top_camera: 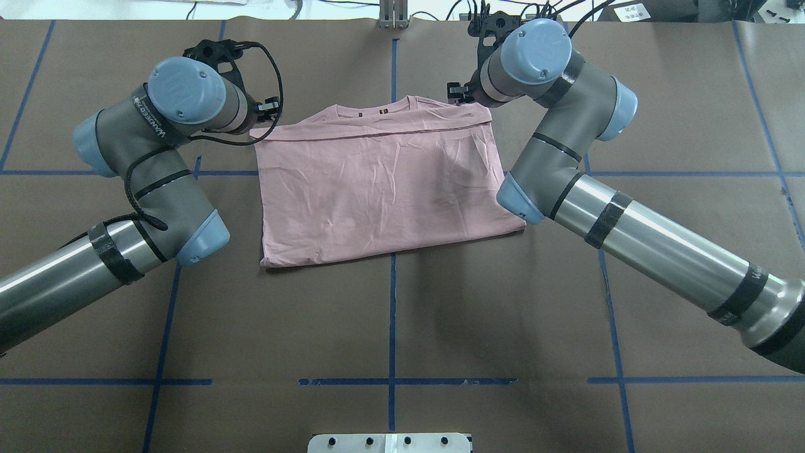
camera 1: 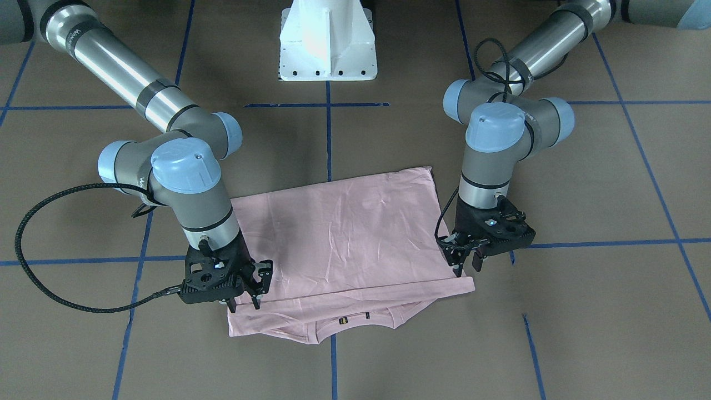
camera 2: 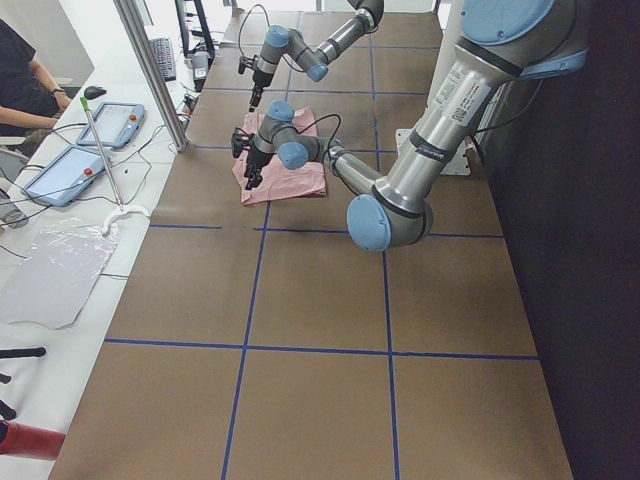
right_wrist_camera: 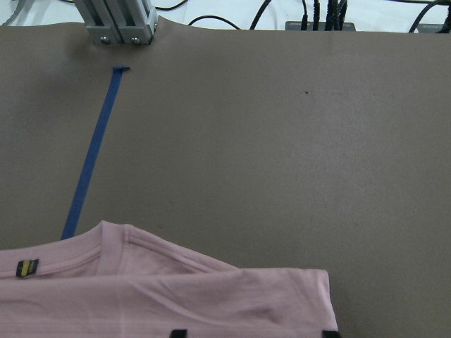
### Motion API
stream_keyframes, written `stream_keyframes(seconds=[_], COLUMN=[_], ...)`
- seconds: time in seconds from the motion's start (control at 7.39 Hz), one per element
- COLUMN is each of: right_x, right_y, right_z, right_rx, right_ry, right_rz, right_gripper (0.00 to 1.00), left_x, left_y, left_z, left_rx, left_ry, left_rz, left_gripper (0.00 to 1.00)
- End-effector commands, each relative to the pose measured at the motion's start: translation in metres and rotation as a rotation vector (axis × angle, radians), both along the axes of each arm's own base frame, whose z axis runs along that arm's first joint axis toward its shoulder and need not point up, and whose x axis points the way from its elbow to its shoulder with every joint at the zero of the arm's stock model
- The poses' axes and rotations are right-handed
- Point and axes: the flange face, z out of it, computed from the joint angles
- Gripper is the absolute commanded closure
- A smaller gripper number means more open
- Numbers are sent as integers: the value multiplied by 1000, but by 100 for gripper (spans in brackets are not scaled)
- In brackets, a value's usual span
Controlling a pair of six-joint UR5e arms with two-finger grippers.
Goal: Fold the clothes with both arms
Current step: 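Lower the hem onto the collar edge and open both grippers, then move the right gripper to the folded shirt's side edge while the left gripper hovers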
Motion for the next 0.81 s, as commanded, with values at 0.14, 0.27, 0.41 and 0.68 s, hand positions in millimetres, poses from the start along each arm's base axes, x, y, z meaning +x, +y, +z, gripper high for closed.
stream_keyframes(seconds=[0.14,0.27,0.41,0.68], right_x=[57,70,66,31], right_y=[77,105,131,164], right_z=[33,39,47,73], right_rx=[-110,-175,-255,-326], right_ry=[-49,-35,-44,-19], right_rz=[-79,-69,-55,-81], right_gripper=[0,0,0,0], left_x=[-13,-17,-15,-4], left_y=[13,20,25,36], left_z=[-32,-44,-48,-50], left_rx=[34,26,7,7], left_ry=[51,89,94,97], left_rz=[-1,-21,-27,-10], left_gripper=[0,0,0,0])
